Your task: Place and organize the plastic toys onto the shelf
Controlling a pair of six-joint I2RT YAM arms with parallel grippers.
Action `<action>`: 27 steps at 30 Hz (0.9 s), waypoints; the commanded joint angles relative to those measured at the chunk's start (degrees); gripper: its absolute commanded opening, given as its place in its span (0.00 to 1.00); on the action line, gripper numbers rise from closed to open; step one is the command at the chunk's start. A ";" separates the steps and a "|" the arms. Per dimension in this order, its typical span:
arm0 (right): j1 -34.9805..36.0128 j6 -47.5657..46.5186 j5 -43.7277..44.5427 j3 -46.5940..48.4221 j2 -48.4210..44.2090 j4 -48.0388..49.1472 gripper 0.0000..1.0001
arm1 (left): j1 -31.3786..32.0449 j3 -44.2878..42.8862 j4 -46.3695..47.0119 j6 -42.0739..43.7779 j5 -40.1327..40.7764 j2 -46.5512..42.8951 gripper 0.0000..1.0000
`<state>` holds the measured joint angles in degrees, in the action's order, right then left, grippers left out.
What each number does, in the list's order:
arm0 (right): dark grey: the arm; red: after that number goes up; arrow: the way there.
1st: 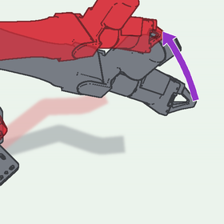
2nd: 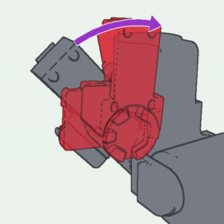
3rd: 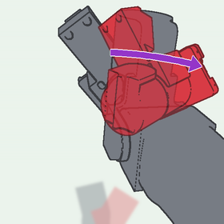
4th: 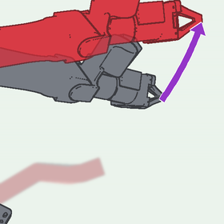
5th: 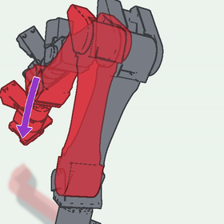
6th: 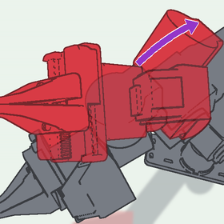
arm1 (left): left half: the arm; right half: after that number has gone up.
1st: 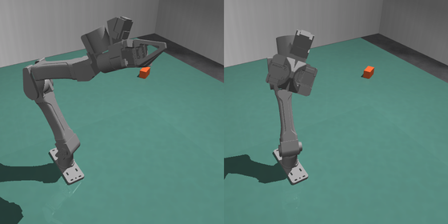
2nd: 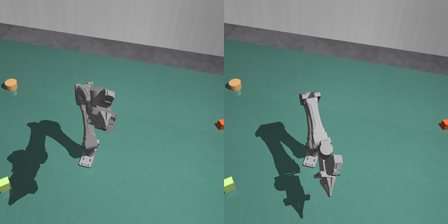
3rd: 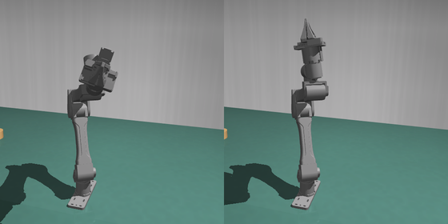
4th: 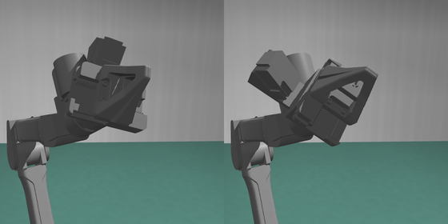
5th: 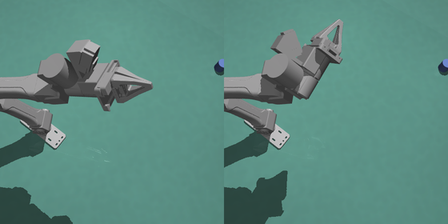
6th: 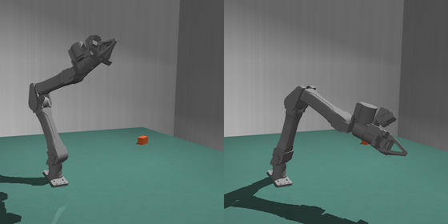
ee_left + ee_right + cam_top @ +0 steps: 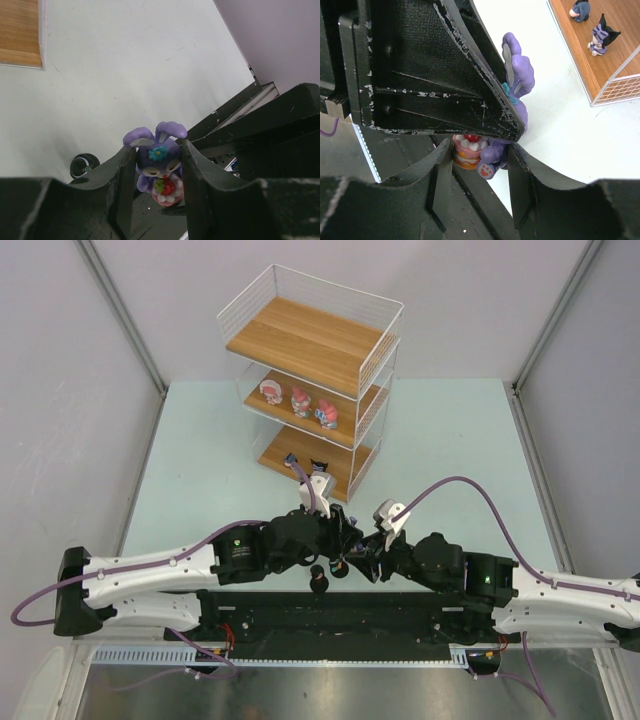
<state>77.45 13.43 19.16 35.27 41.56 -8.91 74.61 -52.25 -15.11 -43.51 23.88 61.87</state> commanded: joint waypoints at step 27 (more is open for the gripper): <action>0.25 0.98 0.09 2.53 -1.83 3.54 0.26 | 0.27 6.19 11.16 -2.02 -1.29 -8.16 0.00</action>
<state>77.67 14.20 18.68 35.44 40.73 -7.22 74.61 -45.89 -8.03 -44.12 23.75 55.55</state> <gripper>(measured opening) 0.428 0.407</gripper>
